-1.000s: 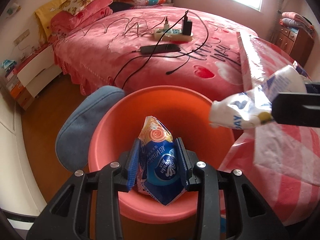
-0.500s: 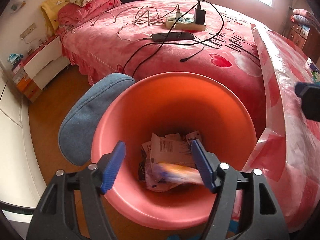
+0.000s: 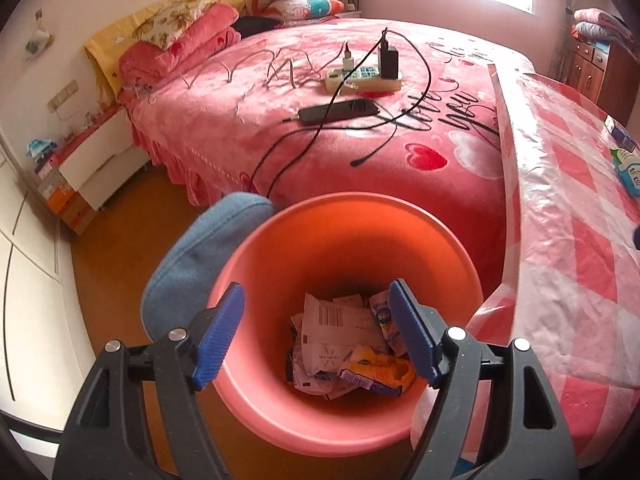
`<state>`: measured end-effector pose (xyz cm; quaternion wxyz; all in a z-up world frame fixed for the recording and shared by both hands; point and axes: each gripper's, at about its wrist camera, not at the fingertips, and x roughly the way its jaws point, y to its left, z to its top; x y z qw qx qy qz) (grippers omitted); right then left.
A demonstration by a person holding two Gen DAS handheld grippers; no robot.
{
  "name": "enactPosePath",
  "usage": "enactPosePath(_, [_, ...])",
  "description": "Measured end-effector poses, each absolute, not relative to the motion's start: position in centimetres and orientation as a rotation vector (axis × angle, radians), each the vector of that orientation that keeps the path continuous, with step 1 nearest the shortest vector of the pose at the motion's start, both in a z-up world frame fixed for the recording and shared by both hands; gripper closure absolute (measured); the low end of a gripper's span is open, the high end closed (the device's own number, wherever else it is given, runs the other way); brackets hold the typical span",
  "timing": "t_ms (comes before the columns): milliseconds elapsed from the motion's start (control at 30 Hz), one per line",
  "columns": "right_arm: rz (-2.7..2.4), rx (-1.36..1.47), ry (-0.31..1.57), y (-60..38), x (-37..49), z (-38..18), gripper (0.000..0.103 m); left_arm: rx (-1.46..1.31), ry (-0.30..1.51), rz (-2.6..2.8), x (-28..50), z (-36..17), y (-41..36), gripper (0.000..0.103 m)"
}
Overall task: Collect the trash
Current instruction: 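Move both tools back to the wipes pack and tissue pack on the bed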
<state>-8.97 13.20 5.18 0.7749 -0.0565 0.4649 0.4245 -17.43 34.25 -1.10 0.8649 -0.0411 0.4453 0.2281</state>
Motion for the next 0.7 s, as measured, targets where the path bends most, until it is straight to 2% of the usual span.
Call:
enactPosePath(300, [0.7,-0.065,0.841,3.9,-10.3,8.0,0.016,-0.074,0.838,0.381,-16.8,3.2,31.6,0.028])
enactPosePath(700, [0.522,-0.052,0.89,-5.1,-9.9,7.8,0.016,-0.052,0.792,0.001,-13.5,7.0,21.7,0.028])
